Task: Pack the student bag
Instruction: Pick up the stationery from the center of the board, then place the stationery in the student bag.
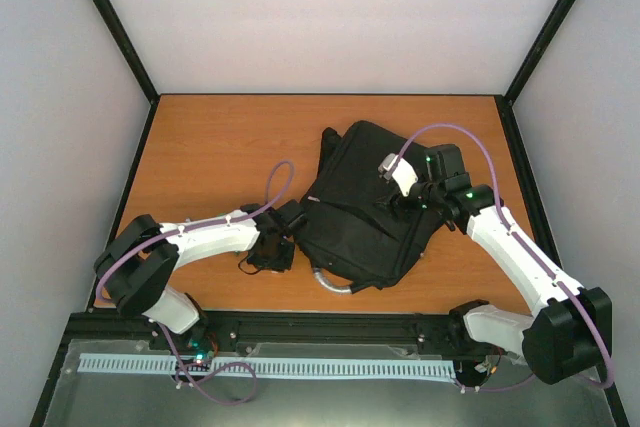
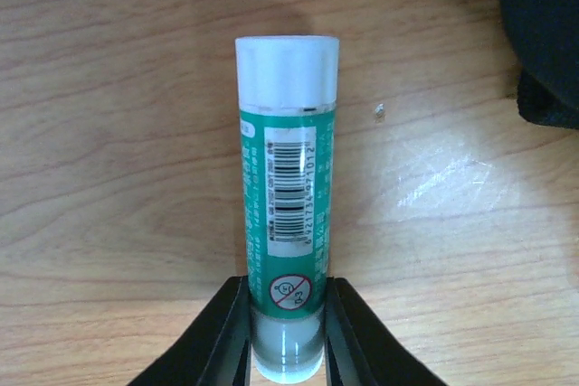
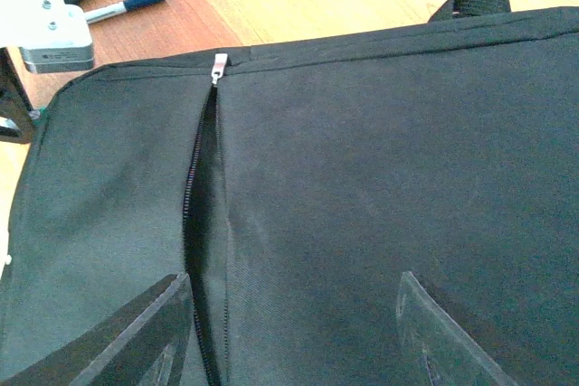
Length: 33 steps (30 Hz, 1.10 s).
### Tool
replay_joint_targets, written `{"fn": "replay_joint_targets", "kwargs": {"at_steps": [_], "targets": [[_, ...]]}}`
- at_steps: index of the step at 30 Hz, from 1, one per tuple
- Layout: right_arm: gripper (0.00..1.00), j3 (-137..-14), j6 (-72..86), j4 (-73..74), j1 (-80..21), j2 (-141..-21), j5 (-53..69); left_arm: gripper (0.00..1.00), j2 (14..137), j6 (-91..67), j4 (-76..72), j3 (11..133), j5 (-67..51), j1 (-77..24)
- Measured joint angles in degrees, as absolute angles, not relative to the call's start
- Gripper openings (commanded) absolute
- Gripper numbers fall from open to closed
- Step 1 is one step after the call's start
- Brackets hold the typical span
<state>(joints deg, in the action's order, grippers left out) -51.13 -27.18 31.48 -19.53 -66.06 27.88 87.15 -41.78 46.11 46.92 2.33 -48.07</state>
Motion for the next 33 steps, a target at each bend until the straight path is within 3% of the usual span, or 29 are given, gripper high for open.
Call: {"fn": "replay_joint_targets", "kwargs": {"at_steps": [8, 20, 28, 33], "targets": [[0.63, -51.18, -27.2, 31.55, -19.55, -69.52, 25.23, 0.01, 85.8, -41.8, 46.63, 46.87, 2.98, -48.07], [0.63, -51.29, -28.21, 33.21, -24.25, -75.18, 23.68, 0.01, 72.2, -37.17, 47.03, 53.82, -0.54, -48.07], [0.46, -51.33, -27.66, 32.05, -26.37, -77.25, 17.98, 0.01, 75.22, -31.29, 40.21, 60.4, -9.52, -48.07], [0.57, -51.37, -27.24, 31.73, -26.48, -77.36, 16.88, 0.01, 80.6, -29.47, 35.48, 62.02, -14.0, -48.07]]}}
